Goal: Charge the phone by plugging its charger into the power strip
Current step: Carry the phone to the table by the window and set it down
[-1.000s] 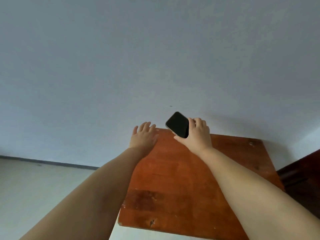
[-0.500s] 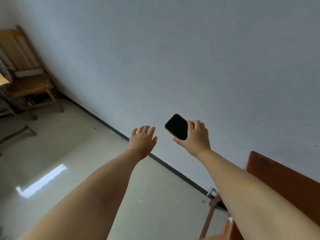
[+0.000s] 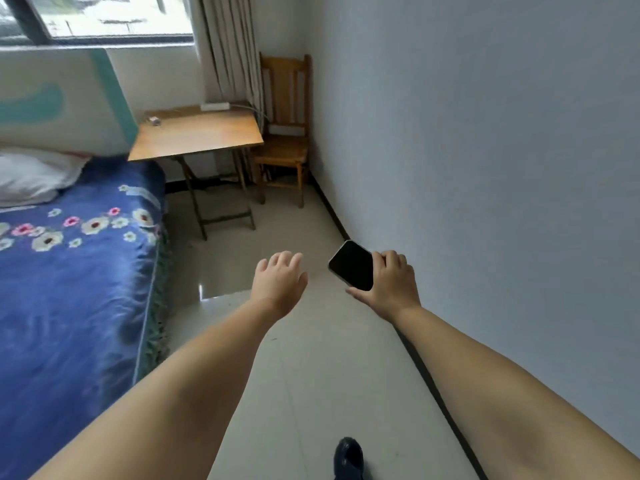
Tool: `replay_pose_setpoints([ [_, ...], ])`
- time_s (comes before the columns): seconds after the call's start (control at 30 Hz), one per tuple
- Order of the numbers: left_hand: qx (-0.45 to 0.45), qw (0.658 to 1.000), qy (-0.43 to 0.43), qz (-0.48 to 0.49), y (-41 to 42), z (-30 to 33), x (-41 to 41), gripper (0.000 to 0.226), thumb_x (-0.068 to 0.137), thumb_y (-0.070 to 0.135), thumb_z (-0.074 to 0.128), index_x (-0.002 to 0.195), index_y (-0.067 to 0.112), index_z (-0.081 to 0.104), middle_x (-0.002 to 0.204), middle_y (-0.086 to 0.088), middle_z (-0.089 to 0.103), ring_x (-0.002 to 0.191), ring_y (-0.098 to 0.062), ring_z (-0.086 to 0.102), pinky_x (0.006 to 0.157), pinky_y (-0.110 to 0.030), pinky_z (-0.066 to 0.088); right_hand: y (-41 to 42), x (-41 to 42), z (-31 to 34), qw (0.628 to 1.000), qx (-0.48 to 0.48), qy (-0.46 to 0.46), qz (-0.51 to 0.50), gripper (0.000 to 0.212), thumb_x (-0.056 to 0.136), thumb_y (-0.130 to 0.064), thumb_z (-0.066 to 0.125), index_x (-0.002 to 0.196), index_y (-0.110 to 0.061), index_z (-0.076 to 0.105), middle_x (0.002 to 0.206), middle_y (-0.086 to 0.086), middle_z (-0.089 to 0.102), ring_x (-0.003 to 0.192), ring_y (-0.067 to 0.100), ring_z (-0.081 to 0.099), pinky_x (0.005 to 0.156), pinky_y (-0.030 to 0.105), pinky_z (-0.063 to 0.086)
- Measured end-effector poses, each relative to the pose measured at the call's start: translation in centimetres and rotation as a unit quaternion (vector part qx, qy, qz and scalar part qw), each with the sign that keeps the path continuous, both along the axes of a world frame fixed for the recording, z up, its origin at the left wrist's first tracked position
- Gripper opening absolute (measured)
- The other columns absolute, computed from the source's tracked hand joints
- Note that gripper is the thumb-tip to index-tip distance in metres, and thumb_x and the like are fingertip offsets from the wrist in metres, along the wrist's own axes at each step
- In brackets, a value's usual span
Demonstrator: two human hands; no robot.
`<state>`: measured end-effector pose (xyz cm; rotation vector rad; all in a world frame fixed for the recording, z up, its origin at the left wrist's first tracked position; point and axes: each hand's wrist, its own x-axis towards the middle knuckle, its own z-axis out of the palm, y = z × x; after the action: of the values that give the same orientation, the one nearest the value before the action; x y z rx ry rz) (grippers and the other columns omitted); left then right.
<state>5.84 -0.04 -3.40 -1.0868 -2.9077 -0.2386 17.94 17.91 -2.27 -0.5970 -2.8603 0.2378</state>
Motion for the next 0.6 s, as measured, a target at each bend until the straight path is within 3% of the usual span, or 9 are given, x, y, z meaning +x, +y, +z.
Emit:
replay_pose_setpoints([
  [0.17, 0.01, 0.997, 0.014, 0.075, 0.6, 0.7, -9.7, 0.038, 0.096, 0.034, 0.036, 0.128, 0.013, 0.041, 0.132, -0.008, 0.049, 0.124, -0.027, 0.04, 0.1, -0.039, 0.031, 1.8, -12.6, 0.2, 0.997, 0.01, 0.024, 0.071, 0.079, 0.072, -0.063, 0.063, 0.127, -0.008, 0.043, 0.12, 0.011, 0.05, 0.107, 0.028, 0.045, 0.089, 0.035, 0.04],
  [0.6, 0.014, 0.969, 0.002, 0.246, -2.6, 1.3, -33.4, 0.046, 0.097, 0.037, 0.036, 0.137, 0.014, 0.037, 0.139, -0.008, 0.046, 0.129, -0.025, 0.039, 0.105, -0.041, 0.03, 1.6, -42.8, 0.5, 0.976, 0.027, -0.001, 0.217, 0.078, 0.068, -0.061, 0.066, 0.124, -0.009, 0.047, 0.119, 0.01, 0.052, 0.107, 0.029, 0.046, 0.088, 0.038, 0.039],
])
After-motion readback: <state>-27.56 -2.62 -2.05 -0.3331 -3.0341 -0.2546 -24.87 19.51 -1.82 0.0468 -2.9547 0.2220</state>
